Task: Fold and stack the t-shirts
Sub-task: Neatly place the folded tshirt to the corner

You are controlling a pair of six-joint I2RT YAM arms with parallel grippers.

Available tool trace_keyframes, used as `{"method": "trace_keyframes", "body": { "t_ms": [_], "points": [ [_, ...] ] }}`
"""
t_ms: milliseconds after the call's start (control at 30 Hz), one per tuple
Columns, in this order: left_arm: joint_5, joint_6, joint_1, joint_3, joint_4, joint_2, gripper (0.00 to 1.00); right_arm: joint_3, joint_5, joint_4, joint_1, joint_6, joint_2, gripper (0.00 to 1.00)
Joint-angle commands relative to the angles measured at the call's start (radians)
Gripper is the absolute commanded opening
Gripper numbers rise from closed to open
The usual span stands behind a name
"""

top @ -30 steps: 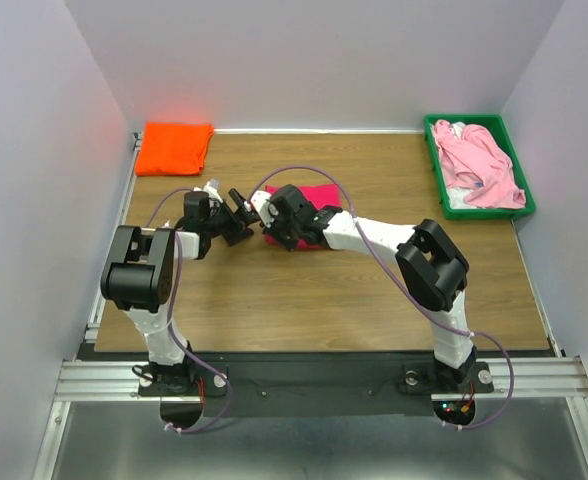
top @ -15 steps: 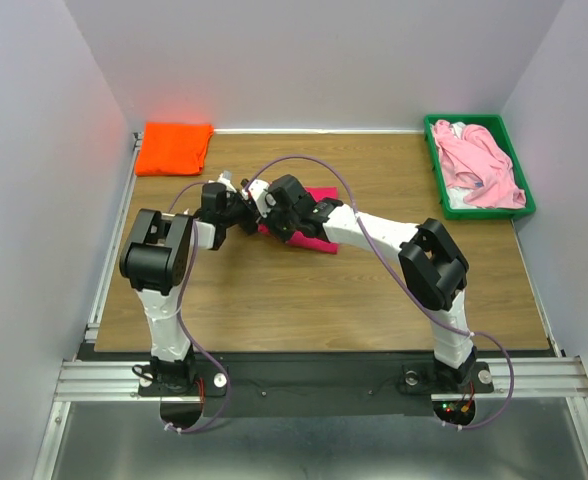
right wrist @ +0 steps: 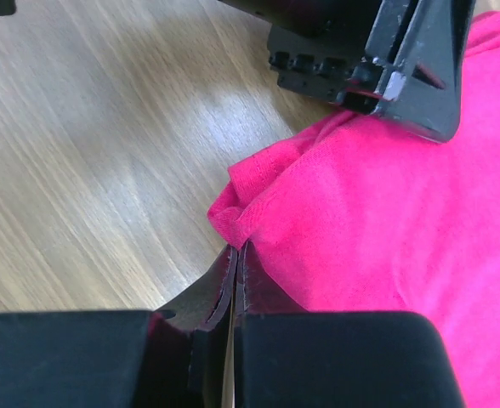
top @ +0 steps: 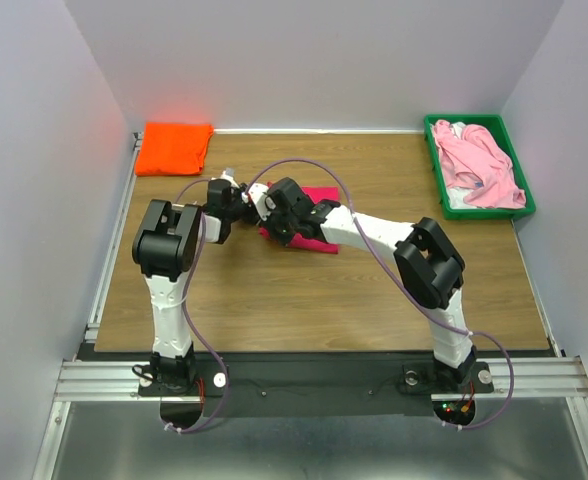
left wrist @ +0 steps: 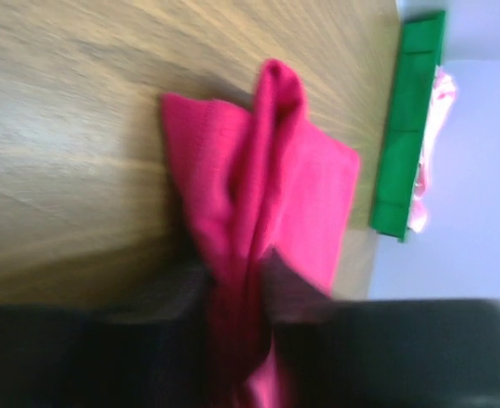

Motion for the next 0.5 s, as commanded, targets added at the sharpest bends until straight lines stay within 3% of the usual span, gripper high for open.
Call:
{"method": "trace_keyframes", "body": {
  "t_ms": [0, 100, 133, 167, 233, 267, 300, 400, 433, 467],
  "points": [
    [-0.038, 0.046, -0.015, 0.037, 0.003, 0.025, 0.22, 0.045, -0.012, 0.017, -0.005, 0.015, 0.000, 0.01],
    [-0.047, 0.092, -0.019, 0.077, -0.061, 0.027, 0.07, 0.058, 0.006, 0.014, -0.006, 0.024, 0.008, 0.04],
    [-0.067, 0.168, -0.020, 0.124, -0.102, 0.019, 0.03, 0.059, 0.026, 0.011, -0.006, 0.027, 0.008, 0.12],
    [-0.087, 0.219, -0.022, 0.154, -0.156, 0.015, 0.00, 0.055, 0.031, 0.010, -0.006, 0.027, 0.005, 0.28],
    [-0.151, 0.367, -0.023, 0.259, -0.323, -0.001, 0.00, 0.041, 0.038, 0.004, -0.020, 0.038, -0.016, 0.43],
    [-0.177, 0.417, -0.023, 0.301, -0.384, -0.001, 0.00, 0.024, 0.040, 0.001, -0.038, 0.041, -0.026, 0.56],
    [-0.202, 0.476, -0.023, 0.341, -0.491, 0.001, 0.00, 0.013, 0.040, -0.001, -0.051, 0.047, -0.047, 0.61],
    [-0.300, 0.630, -0.014, 0.500, -0.620, -0.002, 0.00, -0.025, 0.028, -0.006, -0.108, 0.080, -0.096, 0.93],
    [-0.321, 0.667, -0.012, 0.534, -0.653, 0.001, 0.00, -0.033, 0.022, -0.007, -0.121, 0.084, -0.110, 1.00],
    [-0.343, 0.707, -0.011, 0.566, -0.683, 0.004, 0.00, -0.045, 0.021, -0.009, -0.147, 0.089, -0.122, 1.00]
  ]
}}
